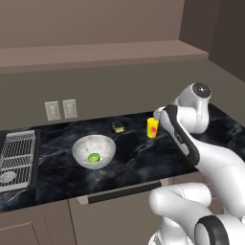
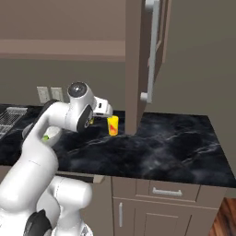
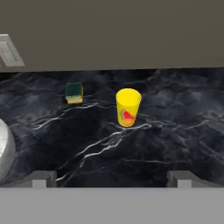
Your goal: Move the cup from next to the sink to the open cabinet. Then, move the bowl with the kiwi to the fridge to clear the area for faucet cleaning.
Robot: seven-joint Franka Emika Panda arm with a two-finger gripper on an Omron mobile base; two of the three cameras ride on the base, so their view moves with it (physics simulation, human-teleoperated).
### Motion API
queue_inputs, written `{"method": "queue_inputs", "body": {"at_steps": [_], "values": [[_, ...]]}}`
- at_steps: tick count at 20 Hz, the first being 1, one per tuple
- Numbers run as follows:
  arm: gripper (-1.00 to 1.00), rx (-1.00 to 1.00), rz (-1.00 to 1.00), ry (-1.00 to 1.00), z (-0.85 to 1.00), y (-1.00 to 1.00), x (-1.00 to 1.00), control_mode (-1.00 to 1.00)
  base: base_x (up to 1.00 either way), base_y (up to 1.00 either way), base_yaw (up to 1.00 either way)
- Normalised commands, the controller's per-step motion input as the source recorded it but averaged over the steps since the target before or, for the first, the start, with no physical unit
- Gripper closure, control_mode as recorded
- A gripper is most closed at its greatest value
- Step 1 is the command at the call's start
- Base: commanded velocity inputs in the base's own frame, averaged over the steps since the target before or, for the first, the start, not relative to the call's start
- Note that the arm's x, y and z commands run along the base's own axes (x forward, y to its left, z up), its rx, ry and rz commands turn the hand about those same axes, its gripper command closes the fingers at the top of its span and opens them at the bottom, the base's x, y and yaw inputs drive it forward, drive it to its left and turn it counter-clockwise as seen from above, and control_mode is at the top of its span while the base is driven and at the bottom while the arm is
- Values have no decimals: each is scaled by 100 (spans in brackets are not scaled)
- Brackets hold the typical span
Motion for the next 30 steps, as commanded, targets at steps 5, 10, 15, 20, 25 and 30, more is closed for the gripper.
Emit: {"method": "queue_inputs", "body": {"at_steps": [5, 10, 15, 20, 25, 30], "values": [[-100, 0, 0, 22, -44, -4, 4, -100, 0, 0, 0], [-100, 0, 0, 1, -46, 0, 24, -100, 0, 0, 0], [-100, 0, 0, -3, -38, -7, 16, -100, 0, 0, 0], [-100, 0, 0, -4, -39, -11, 10, -100, 0, 0, 0], [-100, 0, 0, -4, -23, -1, 24, -100, 0, 0, 0], [-100, 0, 0, -4, -18, 0, 29, -100, 0, 0, 0]]}}
